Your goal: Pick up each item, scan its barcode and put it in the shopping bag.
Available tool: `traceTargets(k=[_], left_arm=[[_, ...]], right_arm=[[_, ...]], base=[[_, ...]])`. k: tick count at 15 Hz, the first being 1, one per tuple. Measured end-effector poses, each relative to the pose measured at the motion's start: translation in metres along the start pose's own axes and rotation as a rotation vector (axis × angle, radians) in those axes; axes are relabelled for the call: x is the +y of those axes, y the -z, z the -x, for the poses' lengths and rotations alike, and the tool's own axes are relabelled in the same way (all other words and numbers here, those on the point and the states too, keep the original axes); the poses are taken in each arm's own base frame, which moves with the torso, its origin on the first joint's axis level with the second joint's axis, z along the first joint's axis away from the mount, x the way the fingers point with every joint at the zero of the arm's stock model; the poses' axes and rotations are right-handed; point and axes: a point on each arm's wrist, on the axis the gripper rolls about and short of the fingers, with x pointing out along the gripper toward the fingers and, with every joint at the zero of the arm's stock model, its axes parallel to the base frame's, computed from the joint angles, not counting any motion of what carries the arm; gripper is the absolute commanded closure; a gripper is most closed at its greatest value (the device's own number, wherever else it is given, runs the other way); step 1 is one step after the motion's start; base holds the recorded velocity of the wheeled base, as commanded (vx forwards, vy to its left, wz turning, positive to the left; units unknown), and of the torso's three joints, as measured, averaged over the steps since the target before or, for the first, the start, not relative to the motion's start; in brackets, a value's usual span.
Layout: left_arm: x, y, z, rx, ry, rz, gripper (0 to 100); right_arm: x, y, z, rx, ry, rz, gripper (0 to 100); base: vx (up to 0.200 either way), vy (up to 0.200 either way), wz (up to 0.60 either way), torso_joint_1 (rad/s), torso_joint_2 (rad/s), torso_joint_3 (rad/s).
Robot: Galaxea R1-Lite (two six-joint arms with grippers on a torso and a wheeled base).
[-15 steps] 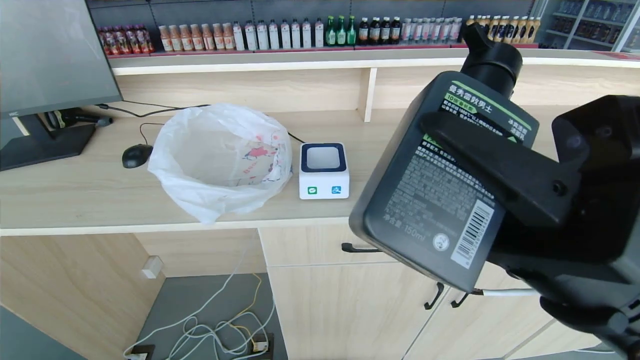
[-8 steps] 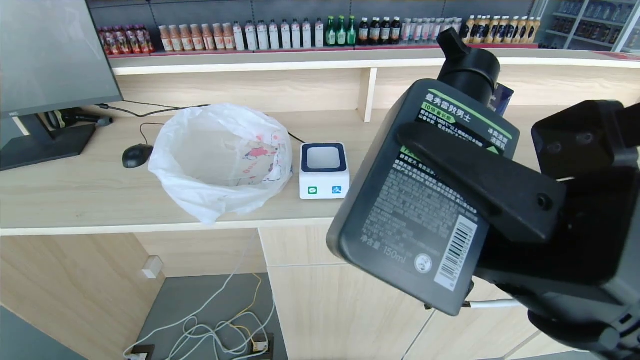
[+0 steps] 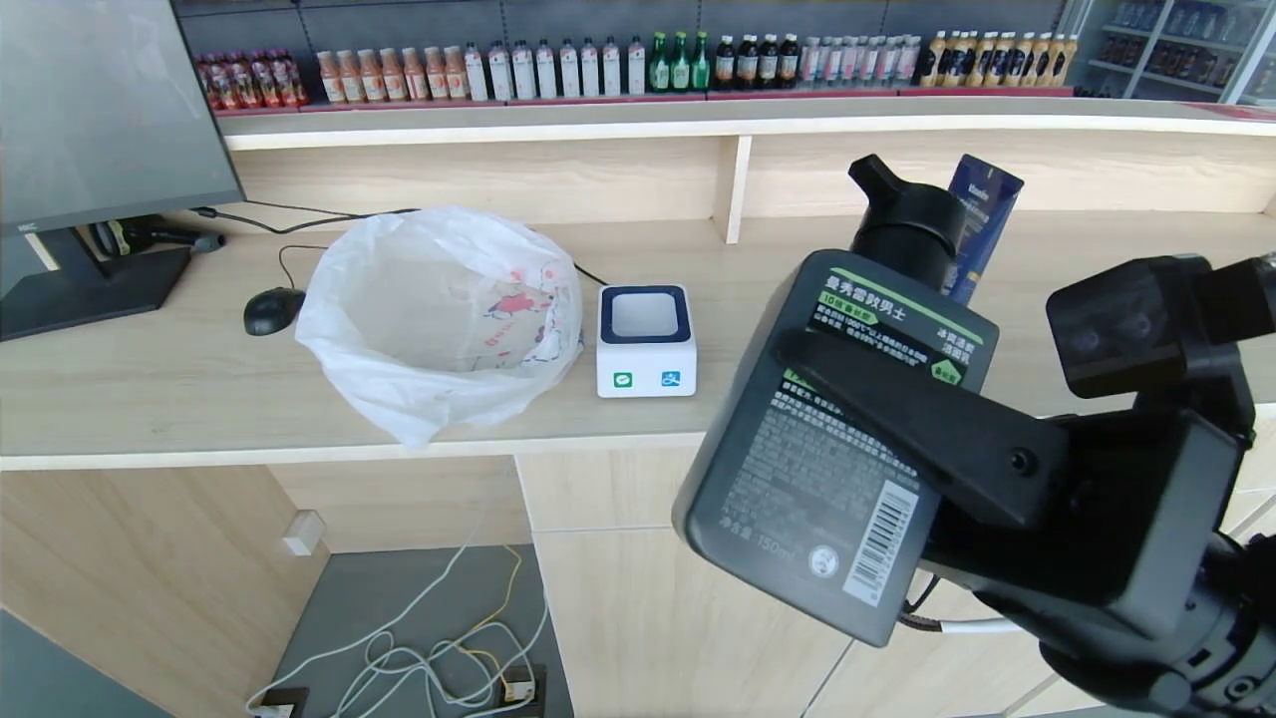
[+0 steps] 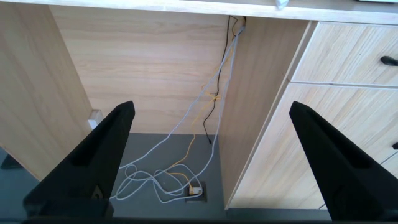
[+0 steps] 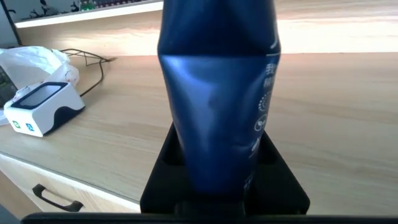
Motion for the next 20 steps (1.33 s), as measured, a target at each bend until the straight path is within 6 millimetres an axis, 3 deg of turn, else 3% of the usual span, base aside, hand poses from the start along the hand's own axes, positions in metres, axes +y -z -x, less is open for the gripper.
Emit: traceTargets(k=[16,20], left_arm=[[0.0000,0.0002,0.0000,0.001,0.000,-0.001,0],[0.0000,0.0001,0.0000,0.000,0.000,-0.002,0]], right_arm=[[-0.0027,0.0013,0.0009,0.005,0.011,0.006,100],[-0.0034,-0.0037,0.0026,-0.011,0.018,0.152,100]], base=[[0.000,0.000,0.00,0.000,0.00,0.000],[0.000,0.000,0.00,0.000,0.00,0.000]])
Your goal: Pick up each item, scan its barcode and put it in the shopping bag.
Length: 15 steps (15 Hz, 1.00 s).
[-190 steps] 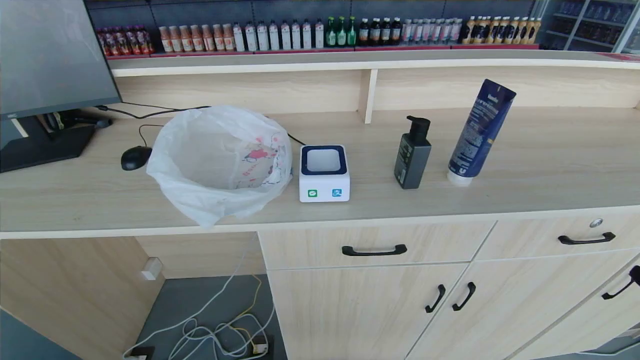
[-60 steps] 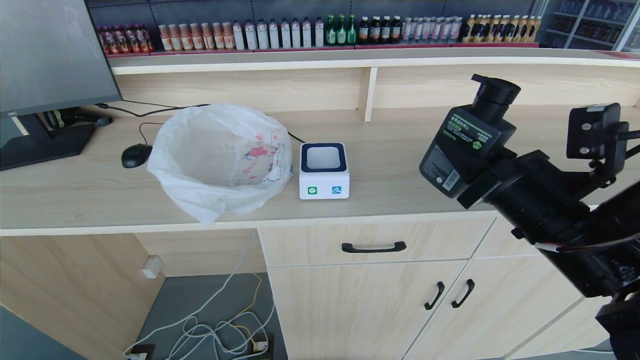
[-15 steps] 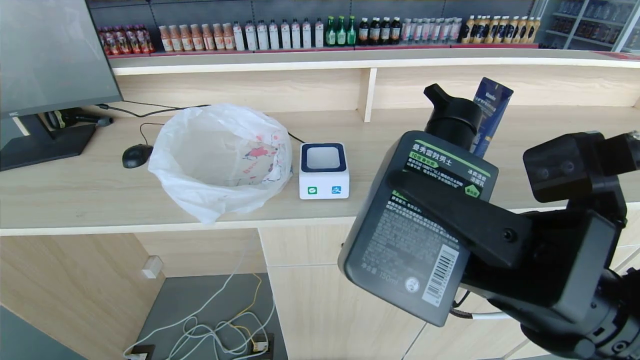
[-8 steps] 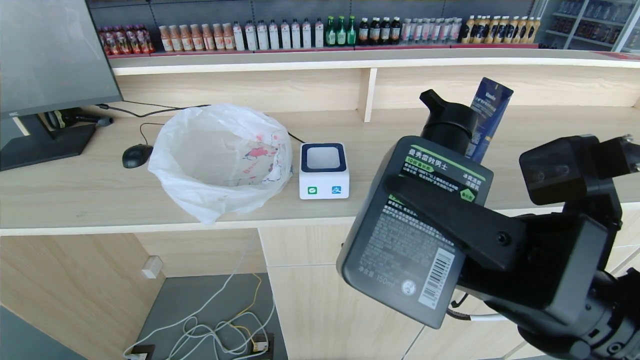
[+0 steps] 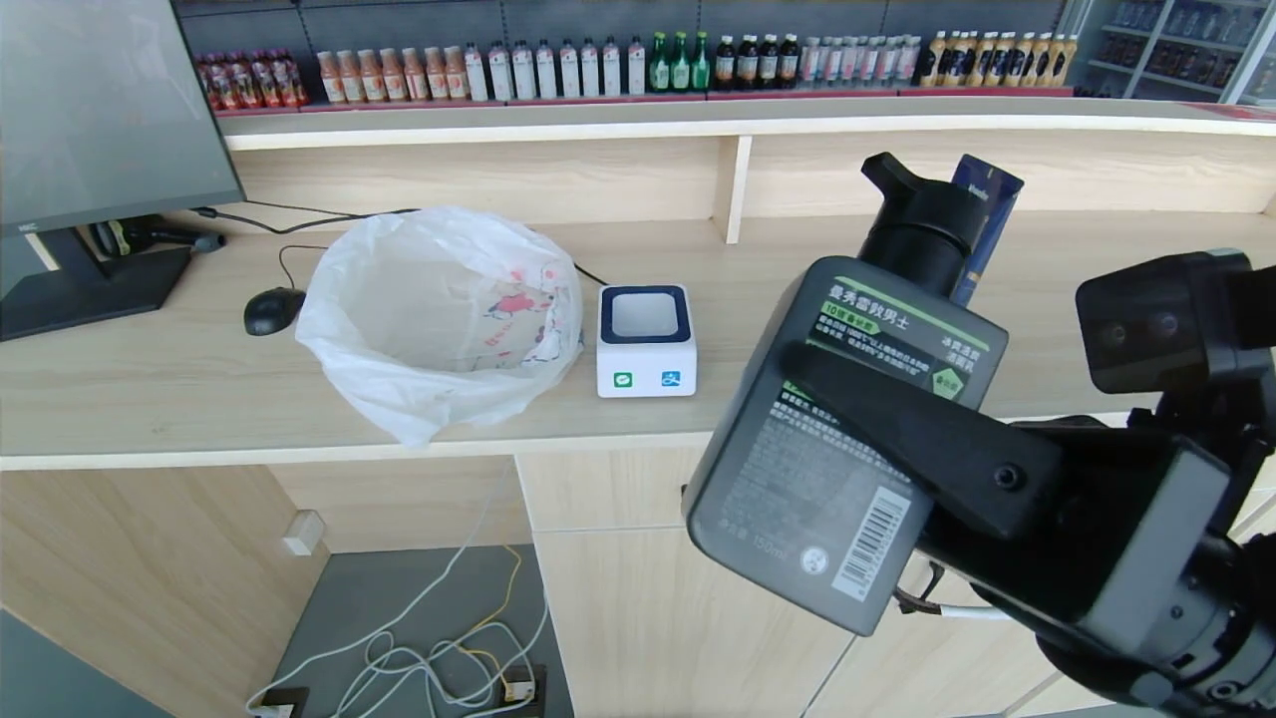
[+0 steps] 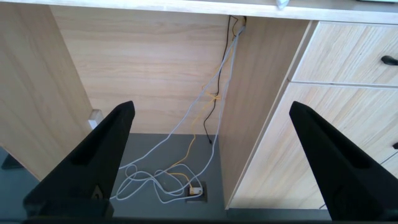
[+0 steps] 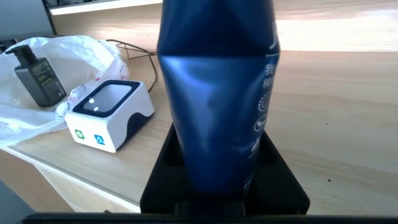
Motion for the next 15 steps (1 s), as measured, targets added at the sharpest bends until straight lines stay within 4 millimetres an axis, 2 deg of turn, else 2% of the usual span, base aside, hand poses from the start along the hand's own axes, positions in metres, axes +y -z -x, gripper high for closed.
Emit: traceTargets(k=[5,10,13,15], left_arm=[[0.000,0.000,0.000,0.001,0.000,0.001,0],[0.000,0.000,0.000,0.000,0.000,0.001,0],[0.000,0.000,0.000,0.000,0.000,0.001,0],[0.000,0.000,0.000,0.000,0.000,0.001,0]], right_arm=[[-0.024,-0.027,0.008,-0.080,0.113,0.305,100],[-0.082,-0.049,0.042,-0.022,0.458,0.767,100],[-0.090,-0.059,0.049,-0.030,0.604,0.965,100],[-0.091,-0.063,0.049,-0.067,0.650,0.999,100]], base=[[0.000,0.000,0.00,0.000,0.00,0.000],[0.000,0.000,0.00,0.000,0.00,0.000],[0.000,0.000,0.00,0.000,0.00,0.000],[0.000,0.000,0.00,0.000,0.00,0.000]])
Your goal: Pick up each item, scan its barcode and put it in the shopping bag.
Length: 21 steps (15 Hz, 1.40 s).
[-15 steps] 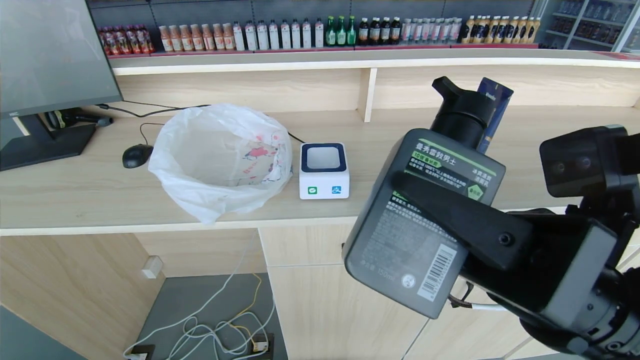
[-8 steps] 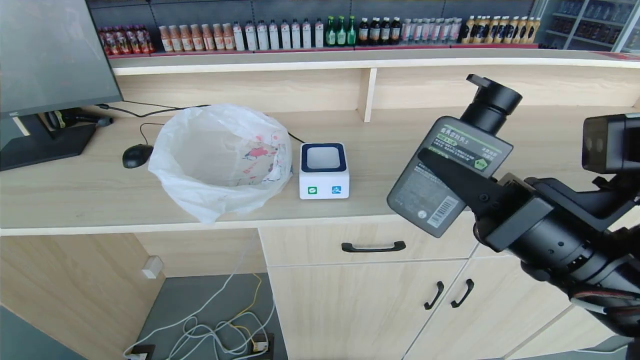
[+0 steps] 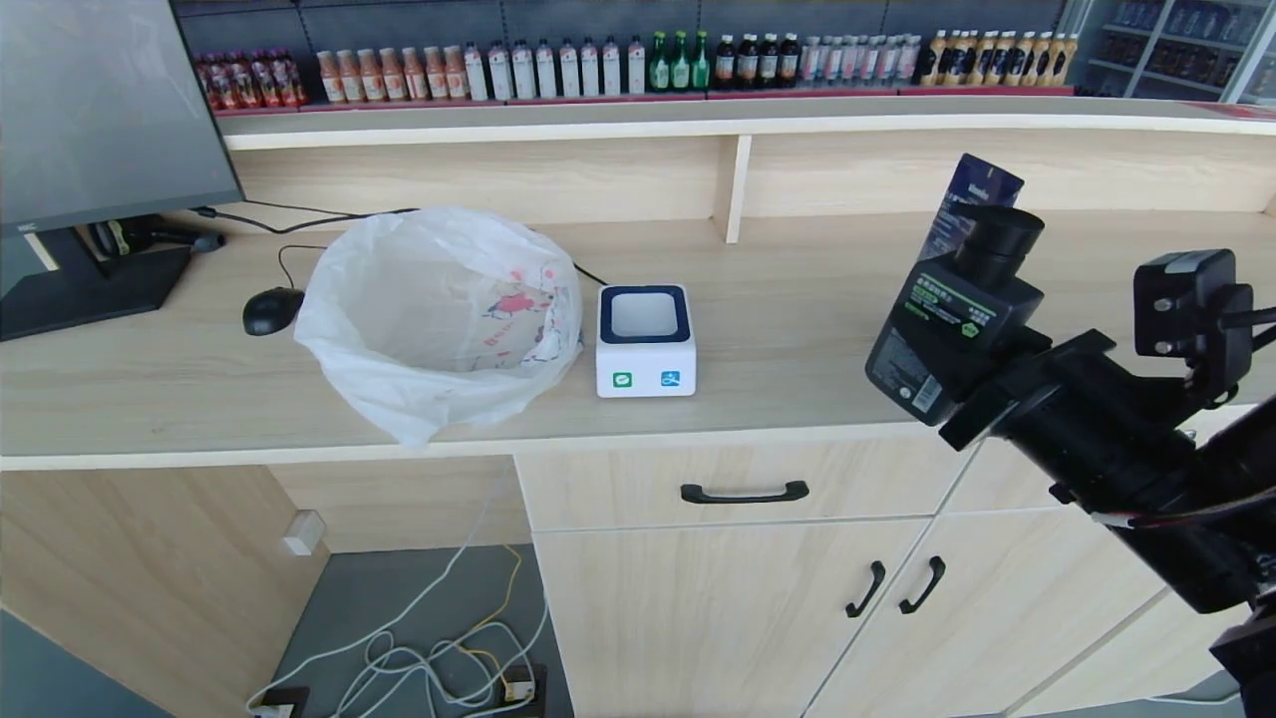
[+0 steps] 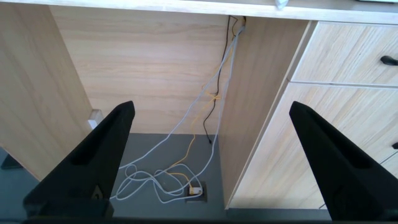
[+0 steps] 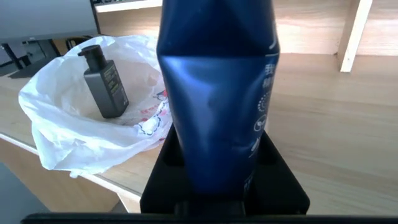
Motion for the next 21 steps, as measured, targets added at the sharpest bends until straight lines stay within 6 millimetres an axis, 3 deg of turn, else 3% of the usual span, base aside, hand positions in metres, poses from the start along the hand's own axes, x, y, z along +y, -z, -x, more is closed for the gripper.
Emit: traceTargets(k=[16,21], left_arm=[[0.000,0.000,0.000,0.000,0.000,0.000,0],[0.000,0.000,0.000,0.000,0.000,-0.004,0]], right_arm=[[-0.007,-0.015,0.004,-0.062,0.024,-0.008,100],[-0.014,-0.019,-0.003,-0.092,0.043,0.049,100]], base=[[0.000,0.188,0.00,0.003,0.00,0.001],[0.000,0.000,0.00,0.000,0.00,0.000]])
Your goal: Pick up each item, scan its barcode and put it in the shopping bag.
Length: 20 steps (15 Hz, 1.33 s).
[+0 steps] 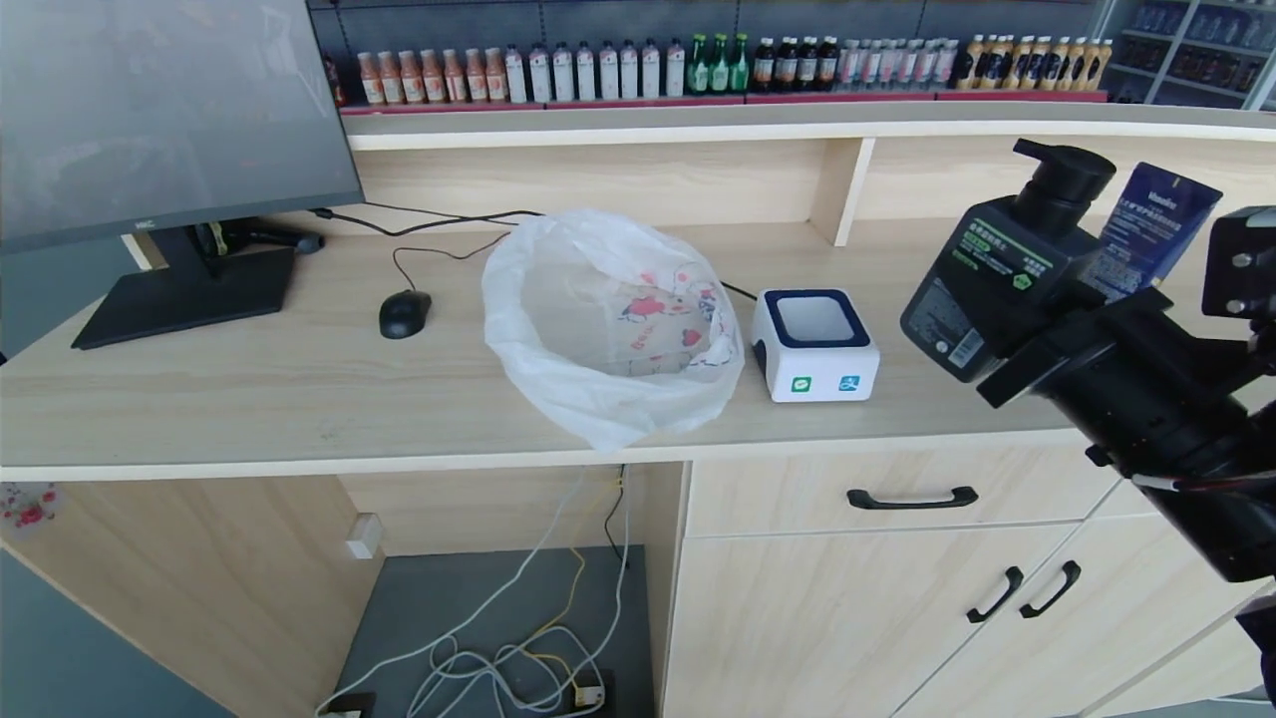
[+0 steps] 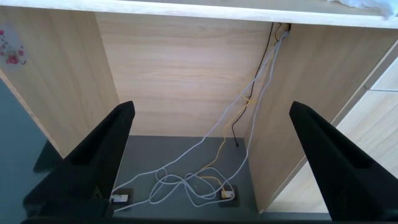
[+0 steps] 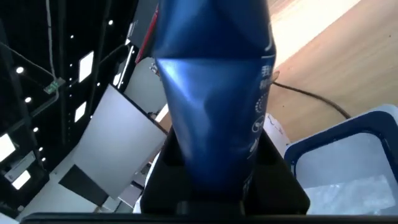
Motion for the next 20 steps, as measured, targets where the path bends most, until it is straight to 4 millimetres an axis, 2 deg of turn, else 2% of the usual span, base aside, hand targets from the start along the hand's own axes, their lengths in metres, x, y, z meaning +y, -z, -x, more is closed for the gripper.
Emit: traceTargets(k=[4,7,11,13,15,20], left_arm=[[0.000,0.000,0.000,0.000,0.000,0.001,0],[0.000,0.000,0.000,0.000,0.000,0.001,0],[0.000,0.000,0.000,0.000,0.000,0.003,0],[0.000,0.000,0.000,0.000,0.000,0.003,0],[0.000,0.000,0.000,0.000,0.000,0.003,0],[0.000,0.000,0.000,0.000,0.000,0.003,0]], right_arm=[[-0.005,-0.014,-0.019,-0.076,-0.010,0.119,100],[-0.007,-0.018,-0.022,-0.146,-0.291,0.369,100],[-0.011,-0.010,-0.036,-0.182,-0.372,0.533,100],[-0.013,-0.008,-0.051,-0.222,-0.375,0.582,100],[-0.013,0.002,-0.070,-0.262,-0.409,0.636,100],[-0.015,0.042,-0.107,-0.314,-0.503,0.705,100]], base=[[0.000,0.000,0.00,0.000,0.00,0.000],[0.000,0.000,0.00,0.000,0.00,0.000],[0.000,0.000,0.00,0.000,0.00,0.000],[0.000,0.000,0.00,0.000,0.00,0.000],[0.000,0.000,0.00,0.000,0.00,0.000],[0.000,0.000,0.00,0.000,0.00,0.000]])
